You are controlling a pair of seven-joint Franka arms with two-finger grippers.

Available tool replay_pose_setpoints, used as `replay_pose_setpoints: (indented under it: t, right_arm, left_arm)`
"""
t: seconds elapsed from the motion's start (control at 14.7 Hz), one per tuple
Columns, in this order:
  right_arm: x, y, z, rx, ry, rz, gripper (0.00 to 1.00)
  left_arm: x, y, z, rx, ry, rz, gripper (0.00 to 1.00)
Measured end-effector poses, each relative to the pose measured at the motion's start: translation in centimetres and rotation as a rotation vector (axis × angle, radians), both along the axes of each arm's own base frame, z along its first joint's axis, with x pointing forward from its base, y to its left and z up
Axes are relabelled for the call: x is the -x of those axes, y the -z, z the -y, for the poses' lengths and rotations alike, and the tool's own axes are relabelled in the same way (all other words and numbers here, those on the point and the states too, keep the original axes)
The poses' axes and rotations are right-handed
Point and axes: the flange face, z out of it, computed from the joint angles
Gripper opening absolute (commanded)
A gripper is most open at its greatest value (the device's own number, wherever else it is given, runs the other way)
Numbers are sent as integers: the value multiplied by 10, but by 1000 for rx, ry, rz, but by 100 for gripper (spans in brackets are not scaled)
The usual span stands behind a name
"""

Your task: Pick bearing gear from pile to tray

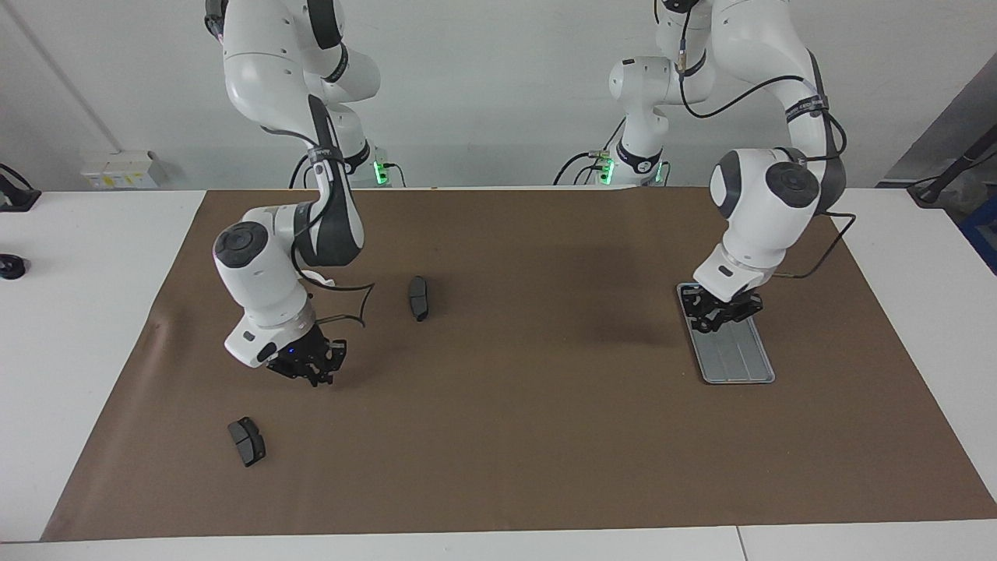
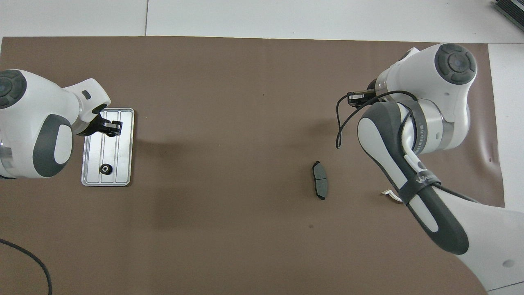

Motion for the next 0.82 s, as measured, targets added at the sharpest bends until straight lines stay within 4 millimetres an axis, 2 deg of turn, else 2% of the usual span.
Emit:
replay_pose_setpoints:
  t: [0.2, 0.34, 0.41, 0.48, 0.55, 0.68, 0.75, 0.82]
  right_arm:
    - [23, -8, -111, -100, 121, 41, 0]
    - [46, 1, -179, -150, 150, 54, 0]
    - [55, 10, -205, -172, 160, 61, 0]
    - [63, 24, -227, -190, 169, 64, 0]
    - [70, 41, -246, -204, 176, 65, 0]
    - [81, 80, -277, -234, 187, 73, 1]
    - [86, 97, -286, -239, 187, 71, 23]
    - [88, 110, -291, -238, 187, 66, 72]
  left_arm:
    - [10, 24, -15, 3, -23, 29, 0]
    - [14, 35, -22, 5, -34, 39, 0]
    - [16, 41, -24, 5, -37, 43, 8]
    - [17, 46, -25, 6, -38, 45, 77]
    - [18, 49, -24, 7, -37, 46, 100]
    - [18, 51, -21, 8, -32, 46, 100]
    - [18, 51, -19, 9, -30, 47, 100]
    - [18, 51, -18, 10, -28, 48, 100]
